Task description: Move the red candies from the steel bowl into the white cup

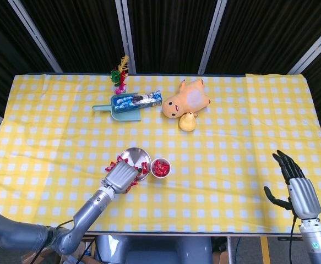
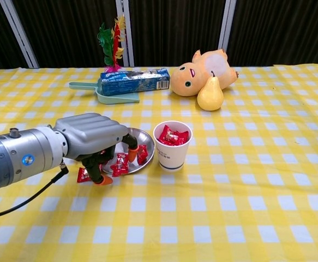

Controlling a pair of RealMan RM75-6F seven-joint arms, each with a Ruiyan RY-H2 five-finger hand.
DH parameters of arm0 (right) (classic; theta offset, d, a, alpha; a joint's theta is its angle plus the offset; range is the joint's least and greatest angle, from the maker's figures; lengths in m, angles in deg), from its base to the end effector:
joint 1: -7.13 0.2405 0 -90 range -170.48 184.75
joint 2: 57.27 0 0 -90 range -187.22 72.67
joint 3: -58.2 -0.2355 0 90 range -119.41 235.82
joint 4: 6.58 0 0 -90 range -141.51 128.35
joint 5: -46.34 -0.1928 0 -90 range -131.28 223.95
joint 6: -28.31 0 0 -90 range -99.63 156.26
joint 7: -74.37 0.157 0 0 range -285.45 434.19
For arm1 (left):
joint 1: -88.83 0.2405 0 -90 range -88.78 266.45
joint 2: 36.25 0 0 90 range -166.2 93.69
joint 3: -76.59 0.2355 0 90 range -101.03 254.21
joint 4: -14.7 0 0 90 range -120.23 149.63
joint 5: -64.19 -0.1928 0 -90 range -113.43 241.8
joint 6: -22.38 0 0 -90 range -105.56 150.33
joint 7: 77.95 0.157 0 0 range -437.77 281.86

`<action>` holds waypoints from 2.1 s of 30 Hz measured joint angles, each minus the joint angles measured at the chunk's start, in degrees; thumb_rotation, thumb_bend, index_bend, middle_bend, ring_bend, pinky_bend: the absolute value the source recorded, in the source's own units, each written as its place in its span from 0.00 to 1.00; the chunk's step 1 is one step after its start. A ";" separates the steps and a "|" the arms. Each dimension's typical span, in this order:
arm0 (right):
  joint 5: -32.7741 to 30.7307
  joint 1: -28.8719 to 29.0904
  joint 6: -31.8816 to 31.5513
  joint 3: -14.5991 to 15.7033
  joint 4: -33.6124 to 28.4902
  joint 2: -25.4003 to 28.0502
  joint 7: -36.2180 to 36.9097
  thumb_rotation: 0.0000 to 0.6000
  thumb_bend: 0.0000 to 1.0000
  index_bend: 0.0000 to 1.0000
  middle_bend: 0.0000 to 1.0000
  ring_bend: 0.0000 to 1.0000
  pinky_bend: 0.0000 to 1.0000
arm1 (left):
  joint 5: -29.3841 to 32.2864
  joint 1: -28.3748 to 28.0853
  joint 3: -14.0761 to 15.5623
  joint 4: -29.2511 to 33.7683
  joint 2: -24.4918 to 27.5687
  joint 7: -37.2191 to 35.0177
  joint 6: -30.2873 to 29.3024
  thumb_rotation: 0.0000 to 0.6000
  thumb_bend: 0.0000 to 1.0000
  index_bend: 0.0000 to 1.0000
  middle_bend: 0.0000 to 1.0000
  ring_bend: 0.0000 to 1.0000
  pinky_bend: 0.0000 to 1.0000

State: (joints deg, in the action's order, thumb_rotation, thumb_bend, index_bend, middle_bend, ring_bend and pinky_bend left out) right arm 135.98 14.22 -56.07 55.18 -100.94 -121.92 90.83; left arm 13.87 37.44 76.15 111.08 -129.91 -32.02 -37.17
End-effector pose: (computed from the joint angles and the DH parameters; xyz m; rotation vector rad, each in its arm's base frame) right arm -0.2619 -0.2008 0.1550 1.3526 -1.1235 1.2081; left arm -0.0871 0.2794 -0.0570 -2.1723 -0.7228 -0.6766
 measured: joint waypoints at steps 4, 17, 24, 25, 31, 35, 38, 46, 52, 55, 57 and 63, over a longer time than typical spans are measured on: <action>0.10 0.03 0.00 0.01 -0.01 -0.07 -0.19 1.00 0.42 0.00 0.00 0.00 0.12 | 0.09 0.07 -0.18 -0.06 0.23 -0.27 0.25 1.00 0.31 0.42 0.96 1.00 0.99; -0.20 -0.16 -0.30 -0.15 0.01 -0.07 -0.42 1.00 0.42 0.00 0.00 0.00 0.12 | -1.21 1.23 -0.64 -0.93 -1.20 -1.70 -1.11 1.00 0.34 0.62 0.96 1.00 0.99; 0.01 -0.19 -0.36 -0.07 -0.11 -0.05 -0.54 1.00 0.42 0.00 0.00 0.00 0.12 | -3.33 1.96 -1.99 3.66 2.52 -3.49 -2.41 1.00 0.34 0.62 0.96 1.00 0.99; 0.01 -0.17 -0.31 -0.07 -0.11 -0.08 -0.57 1.00 0.42 0.00 0.00 0.00 0.12 | -3.57 2.01 -2.25 4.36 3.04 -3.71 -2.56 1.00 0.34 0.62 0.96 1.00 0.99; 0.05 -0.01 -0.14 -0.12 -0.23 -0.23 -0.65 1.00 0.42 0.00 0.00 0.00 0.12 | -3.81 0.72 -6.31 7.18 5.05 -3.98 -2.91 1.00 0.34 0.61 0.96 1.00 0.99; -0.59 0.18 0.42 -0.31 -0.39 -0.25 -0.27 1.00 0.42 0.00 0.00 0.00 0.12 | -0.87 -2.43 -9.64 6.64 3.91 -2.23 -1.87 1.00 0.34 0.60 0.96 1.00 0.99; -0.56 0.26 0.51 -0.35 -0.44 -0.18 -0.04 1.00 0.42 0.00 0.00 0.00 0.12 | 2.11 -4.74 -11.44 5.43 1.94 -0.72 -1.08 1.00 0.34 0.60 0.96 1.00 0.99; -0.30 0.27 0.34 -0.33 -0.10 -0.10 0.79 1.00 0.42 0.00 0.00 0.00 0.12 | 9.38 -11.25 -14.03 -1.07 -6.44 3.90 0.41 1.00 0.34 0.54 0.94 1.00 0.99; -0.06 0.18 0.04 -0.29 0.20 -0.04 1.05 1.00 0.42 0.00 0.00 0.00 0.12 | 11.10 -13.42 -14.66 -3.91 -10.09 5.21 -1.58 1.00 0.31 0.47 0.91 1.00 0.99; 0.00 0.14 -0.07 -0.28 0.21 -0.07 0.91 1.00 0.42 0.00 0.00 0.00 0.12 | 11.11 -13.36 -14.62 -3.52 -9.86 4.98 -2.09 1.00 0.30 0.44 0.90 0.99 0.99; 0.02 0.11 -0.14 -0.28 0.22 -0.10 0.81 1.00 0.42 0.00 0.00 0.00 0.12 | 10.90 -13.13 -14.50 -2.80 -9.23 4.73 -2.43 1.00 0.30 0.43 0.90 0.99 0.99; 0.04 -0.02 -0.47 -0.31 0.21 -0.17 0.39 1.00 0.42 0.00 0.00 0.00 0.12 | 10.00 -11.29 -14.19 1.13 -5.76 3.04 -4.15 1.00 0.30 0.39 0.90 0.99 0.99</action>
State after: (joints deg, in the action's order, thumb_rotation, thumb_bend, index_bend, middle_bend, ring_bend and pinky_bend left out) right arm 136.02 14.20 -56.54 54.87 -100.72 -122.09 91.22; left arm 23.87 26.15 61.96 112.22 -135.67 -28.97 -41.32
